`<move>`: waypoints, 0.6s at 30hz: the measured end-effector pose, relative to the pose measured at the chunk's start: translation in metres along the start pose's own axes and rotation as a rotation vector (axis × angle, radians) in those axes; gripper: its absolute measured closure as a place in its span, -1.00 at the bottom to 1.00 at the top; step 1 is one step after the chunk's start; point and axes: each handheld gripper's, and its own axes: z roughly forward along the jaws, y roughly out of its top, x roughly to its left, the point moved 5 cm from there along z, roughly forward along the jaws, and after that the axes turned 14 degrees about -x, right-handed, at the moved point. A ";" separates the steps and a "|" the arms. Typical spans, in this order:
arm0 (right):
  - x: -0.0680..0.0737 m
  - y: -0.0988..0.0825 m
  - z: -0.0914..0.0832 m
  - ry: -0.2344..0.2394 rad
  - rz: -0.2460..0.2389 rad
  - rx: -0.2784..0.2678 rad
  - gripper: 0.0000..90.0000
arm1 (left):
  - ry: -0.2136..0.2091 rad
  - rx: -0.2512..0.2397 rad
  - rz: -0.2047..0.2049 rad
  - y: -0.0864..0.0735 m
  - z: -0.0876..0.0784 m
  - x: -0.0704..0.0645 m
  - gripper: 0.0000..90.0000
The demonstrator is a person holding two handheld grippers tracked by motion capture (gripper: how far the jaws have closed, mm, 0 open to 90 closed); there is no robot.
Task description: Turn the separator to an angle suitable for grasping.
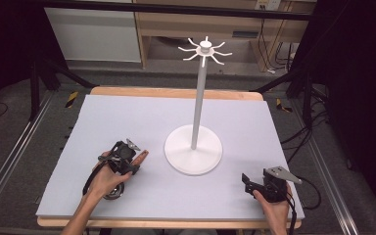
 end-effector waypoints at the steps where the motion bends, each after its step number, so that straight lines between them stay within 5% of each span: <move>1: 0.000 0.000 0.000 0.000 0.000 0.000 -0.65 | 0.002 0.006 0.002 0.000 0.000 0.000 0.30; 18: 0.000 0.000 0.000 0.001 0.012 0.005 -0.64 | -0.022 0.025 -0.052 0.003 0.006 0.004 0.44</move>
